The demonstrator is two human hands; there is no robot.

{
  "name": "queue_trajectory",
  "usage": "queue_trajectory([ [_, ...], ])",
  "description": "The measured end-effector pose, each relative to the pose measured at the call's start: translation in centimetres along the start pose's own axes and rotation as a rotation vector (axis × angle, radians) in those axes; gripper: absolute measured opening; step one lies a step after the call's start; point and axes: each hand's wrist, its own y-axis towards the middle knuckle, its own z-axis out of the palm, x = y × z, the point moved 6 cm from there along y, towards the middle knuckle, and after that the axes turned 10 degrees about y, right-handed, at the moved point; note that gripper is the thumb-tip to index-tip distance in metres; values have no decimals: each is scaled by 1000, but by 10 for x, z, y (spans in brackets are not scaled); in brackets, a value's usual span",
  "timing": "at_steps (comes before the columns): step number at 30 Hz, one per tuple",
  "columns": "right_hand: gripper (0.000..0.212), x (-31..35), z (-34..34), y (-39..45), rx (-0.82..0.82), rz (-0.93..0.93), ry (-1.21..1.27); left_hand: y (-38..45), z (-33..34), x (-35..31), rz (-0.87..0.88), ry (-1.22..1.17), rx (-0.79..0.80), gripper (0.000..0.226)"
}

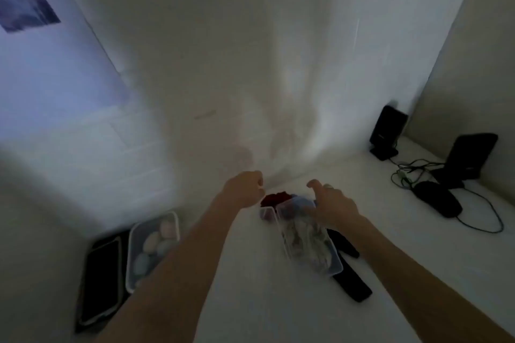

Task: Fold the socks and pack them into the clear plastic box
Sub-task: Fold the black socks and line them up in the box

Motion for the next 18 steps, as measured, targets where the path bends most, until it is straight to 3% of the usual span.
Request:
queue_trajectory([
  [2,54,-17,17,8,22,68,3,9,19,3,30,-51,28,24],
  [6,21,-43,45,27,23,70,126,25,51,15,168,-241,24,18],
  [15,25,-62,56,60,-185,-143,202,39,85,22,335,-264,15,31],
  [18,20,-58,48,59,-260,-196,251,34,89,24,328,-234,14,21],
])
